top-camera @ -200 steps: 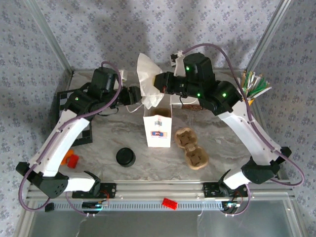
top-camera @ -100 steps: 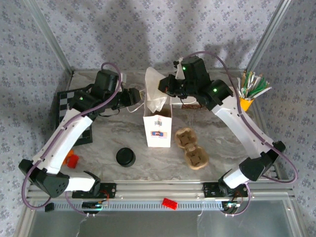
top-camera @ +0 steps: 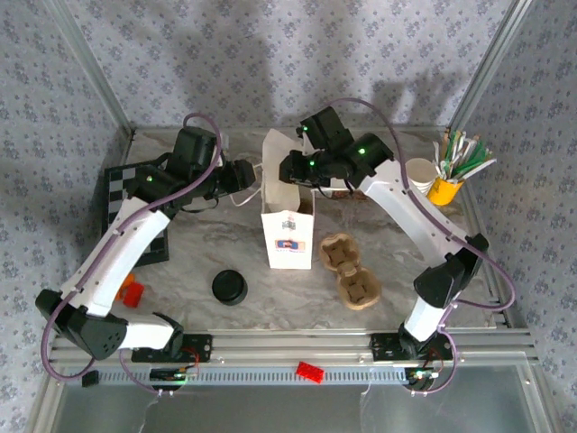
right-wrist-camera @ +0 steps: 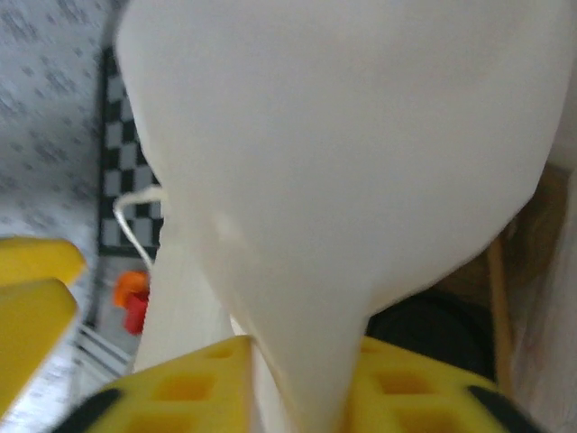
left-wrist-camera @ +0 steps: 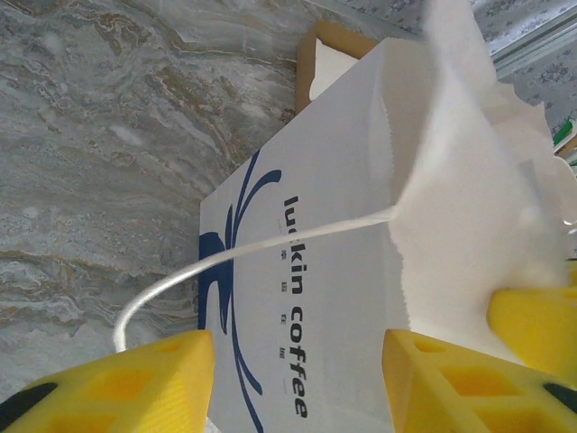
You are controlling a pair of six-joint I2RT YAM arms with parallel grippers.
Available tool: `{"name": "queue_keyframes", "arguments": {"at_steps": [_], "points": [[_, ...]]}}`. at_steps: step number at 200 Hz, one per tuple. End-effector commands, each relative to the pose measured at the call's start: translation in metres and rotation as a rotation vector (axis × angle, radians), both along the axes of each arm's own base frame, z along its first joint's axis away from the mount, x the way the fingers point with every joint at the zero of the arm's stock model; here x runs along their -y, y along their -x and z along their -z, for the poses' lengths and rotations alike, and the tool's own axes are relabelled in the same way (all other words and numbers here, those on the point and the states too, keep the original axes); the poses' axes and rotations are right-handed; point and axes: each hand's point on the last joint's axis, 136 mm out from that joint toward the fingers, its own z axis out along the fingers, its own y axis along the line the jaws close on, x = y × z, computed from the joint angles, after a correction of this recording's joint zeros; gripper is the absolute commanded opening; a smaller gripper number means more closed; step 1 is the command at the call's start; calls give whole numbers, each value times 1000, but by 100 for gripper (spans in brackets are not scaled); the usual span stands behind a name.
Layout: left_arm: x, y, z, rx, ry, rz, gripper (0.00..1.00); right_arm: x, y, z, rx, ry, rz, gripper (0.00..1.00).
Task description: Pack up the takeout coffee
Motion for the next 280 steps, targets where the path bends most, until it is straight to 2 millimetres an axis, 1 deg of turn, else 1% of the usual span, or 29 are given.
{"name": "queue_keyframes", "arguments": {"at_steps": [1,14,25,49,61,70,88,97,105,119,133,143,162,177,187,204,228,230,231,232,233,234,235,245,247,261,264,268,280], "points": [[-2,-5,-1,9,4,-18,52,9,7,-17,68,80,-24,36],[-2,-5,-1,7,5,-18,52,19,6,-27,101,121,-2,41],[-2,-5,-2,11,5,-17,52,24,8,-34,116,132,1,46],[-3,-6,-3,11,4,-19,52,29,6,-47,174,161,6,49],[-2,-6,-4,14,10,-17,52,26,5,-47,182,173,-11,49],[-3,-6,-5,17,9,-21,52,21,5,-46,174,168,-39,45],[-3,-6,-6,18,10,-27,52,15,-1,-36,152,216,-58,41],[-3,-6,-7,20,13,-26,52,12,-2,-32,145,239,-69,37],[-3,-6,-7,21,13,-25,52,9,-1,-31,139,242,-85,37],[-2,-5,-9,23,14,-17,52,6,-1,-39,161,219,-102,38],[-3,-4,-14,39,7,-7,52,8,1,-54,195,182,-100,40],[-5,-4,-19,54,1,-4,52,15,2,-66,216,157,-87,40],[-5,-1,-32,102,9,18,53,37,4,-89,255,115,-43,42],[-7,1,-40,134,6,25,54,61,4,-98,269,91,13,48],[-7,2,-43,154,-1,38,54,81,2,-98,260,77,64,51],[-9,4,-48,188,-14,58,54,120,-3,-90,231,71,172,53],[-11,5,-53,229,-49,94,55,173,-7,-61,148,49,348,58],[-11,5,-53,232,-55,98,55,177,-9,-62,148,39,364,58],[-11,6,-54,235,-57,99,56,179,-9,-56,133,44,371,58],[-11,5,-53,237,-60,101,56,181,-10,-57,136,38,378,59],[-11,6,-53,239,-62,102,56,183,-10,-53,125,41,384,59],[-12,5,-54,242,-64,102,56,184,-10,-54,127,36,389,59],[-12,5,-54,244,-66,103,56,186,-10,-49,114,39,396,59],[-15,6,-56,266,-93,111,56,204,-12,-34,80,53,474,62],[-15,6,-56,272,-98,114,56,206,-13,-26,66,64,484,62],[-17,7,-58,305,-135,145,57,217,-18,3,6,53,554,64],[-18,7,-59,312,-142,149,57,218,-20,7,-5,41,567,65],[-19,7,-60,321,-151,153,57,220,-21,18,-32,35,583,65],[-21,8,-62,343,-174,166,58,223,-29,42,-71,8,638,67]]}}
